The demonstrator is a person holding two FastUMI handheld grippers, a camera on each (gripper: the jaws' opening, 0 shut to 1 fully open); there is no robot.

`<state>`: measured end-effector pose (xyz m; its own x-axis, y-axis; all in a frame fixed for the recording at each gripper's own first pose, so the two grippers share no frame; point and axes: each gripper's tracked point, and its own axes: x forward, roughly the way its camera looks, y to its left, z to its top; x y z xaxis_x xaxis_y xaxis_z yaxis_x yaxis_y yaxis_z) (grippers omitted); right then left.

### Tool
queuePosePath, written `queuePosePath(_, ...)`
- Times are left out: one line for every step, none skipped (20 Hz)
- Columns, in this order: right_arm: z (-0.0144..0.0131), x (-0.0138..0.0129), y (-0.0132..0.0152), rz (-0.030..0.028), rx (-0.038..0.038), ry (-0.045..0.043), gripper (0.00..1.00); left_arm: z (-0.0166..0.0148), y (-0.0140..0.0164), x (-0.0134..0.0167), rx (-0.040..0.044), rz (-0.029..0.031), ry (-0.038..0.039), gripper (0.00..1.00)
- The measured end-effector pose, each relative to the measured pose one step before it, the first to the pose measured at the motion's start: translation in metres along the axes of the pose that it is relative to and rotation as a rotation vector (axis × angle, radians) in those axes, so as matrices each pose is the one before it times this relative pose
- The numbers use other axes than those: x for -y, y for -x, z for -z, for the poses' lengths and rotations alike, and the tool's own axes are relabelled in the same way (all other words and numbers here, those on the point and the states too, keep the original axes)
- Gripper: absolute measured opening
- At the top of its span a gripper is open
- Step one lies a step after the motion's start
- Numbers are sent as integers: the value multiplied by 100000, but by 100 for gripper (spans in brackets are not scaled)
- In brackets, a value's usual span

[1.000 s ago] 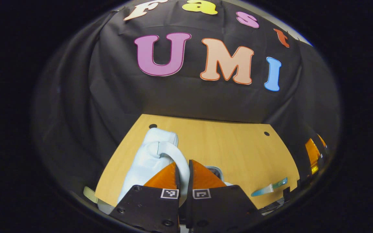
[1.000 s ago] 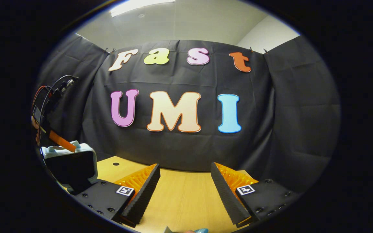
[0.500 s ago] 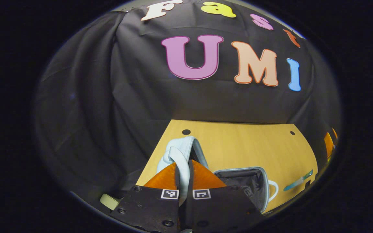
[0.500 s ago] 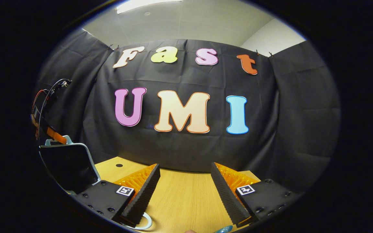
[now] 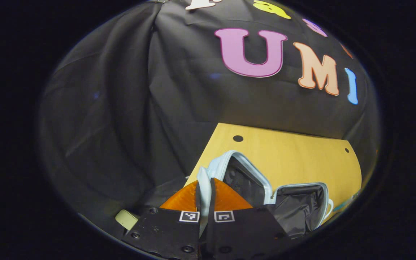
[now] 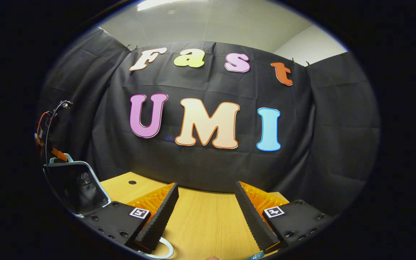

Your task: First open the suitcase, pack the skin care products into it, and then close the suitcase.

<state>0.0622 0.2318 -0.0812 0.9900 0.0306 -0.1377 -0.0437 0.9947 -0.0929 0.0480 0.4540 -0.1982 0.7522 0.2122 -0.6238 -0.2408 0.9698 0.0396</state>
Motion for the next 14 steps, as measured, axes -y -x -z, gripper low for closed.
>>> queuePosePath(27,-307,28,-174,-251,733,99,495,-462,-1000,-1075,-1523,1194,1)
queuePosePath(101,-297,-58,-295,-326,627,99,392,-619,-1183,262,-2126,-216,1)
queuePosePath(56,-390,-135,-309,-390,473,99,1141,-610,-715,-2527,-63,1017,0)
queuePosePath(31,-328,-77,-485,-81,258,99,958,-751,-94,-2368,1566,2539,0)
queuePosePath(-31,-362,-142,-434,-13,187,99,1284,-460,-349,-3229,145,1440,0)
queuePosePath(102,-328,-26,-521,-513,251,99,1095,-742,-558,-2383,-185,2013,0)
queuePosePath(123,-308,-65,-470,-565,449,99,1038,-844,-179,-2865,372,3087,0)
queuePosePath(64,-237,-114,-363,-196,553,99,811,-727,-153,-2408,422,2988,0)
queuePosePath(-46,-163,-12,-253,-196,597,99,1016,-748,-666,-2345,-703,1852,0)
queuePosePath(97,-81,-81,-231,-148,629,99,733,-536,-464,-1886,-734,857,0)
queuePosePath(-9,-70,4,23,-116,606,99,745,-705,-292,-1789,-877,595,0)
queuePosePath(135,82,16,91,-163,474,99,502,-522,-182,-1468,-769,867,0)
queuePosePath(-7,40,20,101,-215,126,99,282,-259,69,-214,-370,1015,0)
queuePosePath(36,41,49,61,-238,-60,99,87,-148,20,202,-229,2012,0)
